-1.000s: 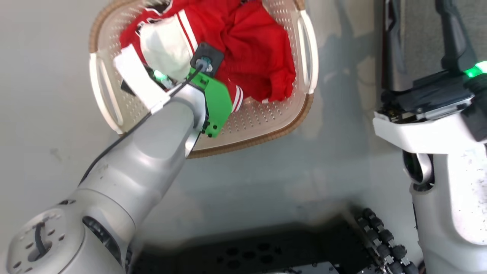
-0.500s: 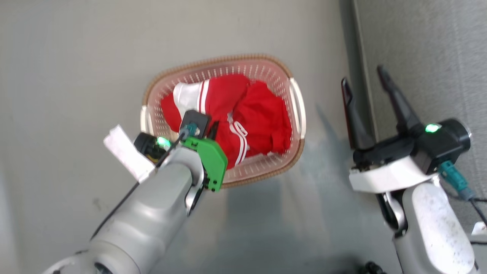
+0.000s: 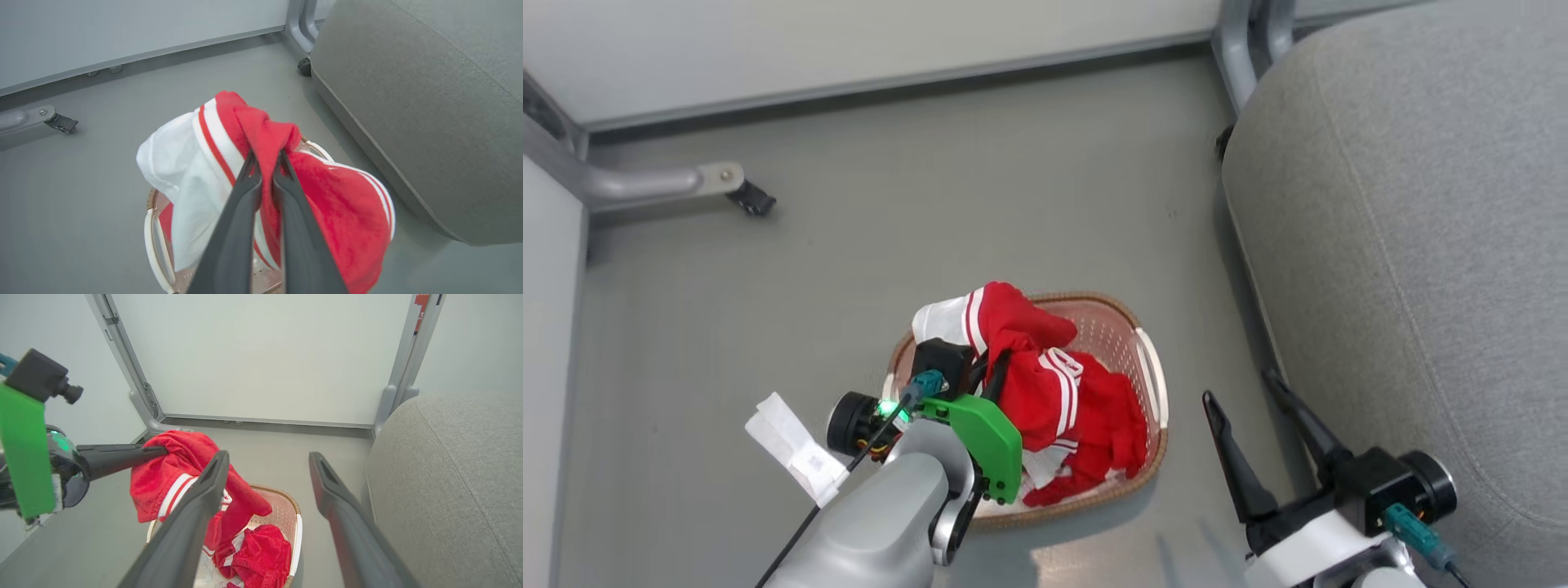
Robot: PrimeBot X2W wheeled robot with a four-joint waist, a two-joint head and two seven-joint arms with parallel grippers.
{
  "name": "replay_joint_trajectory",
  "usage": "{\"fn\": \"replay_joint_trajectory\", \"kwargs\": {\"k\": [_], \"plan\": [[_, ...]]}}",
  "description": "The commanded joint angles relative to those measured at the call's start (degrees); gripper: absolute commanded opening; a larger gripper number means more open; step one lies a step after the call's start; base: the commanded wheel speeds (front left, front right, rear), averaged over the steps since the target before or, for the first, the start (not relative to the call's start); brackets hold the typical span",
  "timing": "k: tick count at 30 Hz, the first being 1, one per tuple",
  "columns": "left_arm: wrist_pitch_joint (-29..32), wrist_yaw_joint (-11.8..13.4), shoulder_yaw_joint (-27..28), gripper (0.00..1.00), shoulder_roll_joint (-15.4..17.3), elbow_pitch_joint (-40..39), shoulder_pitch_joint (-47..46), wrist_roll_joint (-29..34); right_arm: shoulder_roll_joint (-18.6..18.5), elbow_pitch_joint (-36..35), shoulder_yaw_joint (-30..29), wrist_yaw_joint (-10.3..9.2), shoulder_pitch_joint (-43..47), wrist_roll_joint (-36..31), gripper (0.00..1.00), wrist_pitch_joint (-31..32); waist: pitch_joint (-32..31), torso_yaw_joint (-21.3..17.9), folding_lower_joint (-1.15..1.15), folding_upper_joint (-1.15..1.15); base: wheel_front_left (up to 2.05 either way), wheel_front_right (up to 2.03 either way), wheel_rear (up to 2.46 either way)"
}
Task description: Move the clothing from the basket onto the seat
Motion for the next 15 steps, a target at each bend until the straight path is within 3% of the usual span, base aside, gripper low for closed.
{"fn": "replay_joint_trajectory", "kwargs": {"k": [1,15], "plan": [[-0.3,1.0,0.8,0.00,0.9,-2.3,2.0,1.1,-0.2,0.5,0.5,-0.02,1.9,0.3,1.00,-0.3,-12.1,-0.6,0.00,0.00,0.00,0.00,0.00],[0.9,8.0,3.5,0.00,8.5,-24.8,7.8,4.8,-0.2,3.2,1.7,-0.02,5.9,0.2,1.00,-0.3,-16.7,-1.9,0.00,0.00,0.00,0.00,0.00]]}}
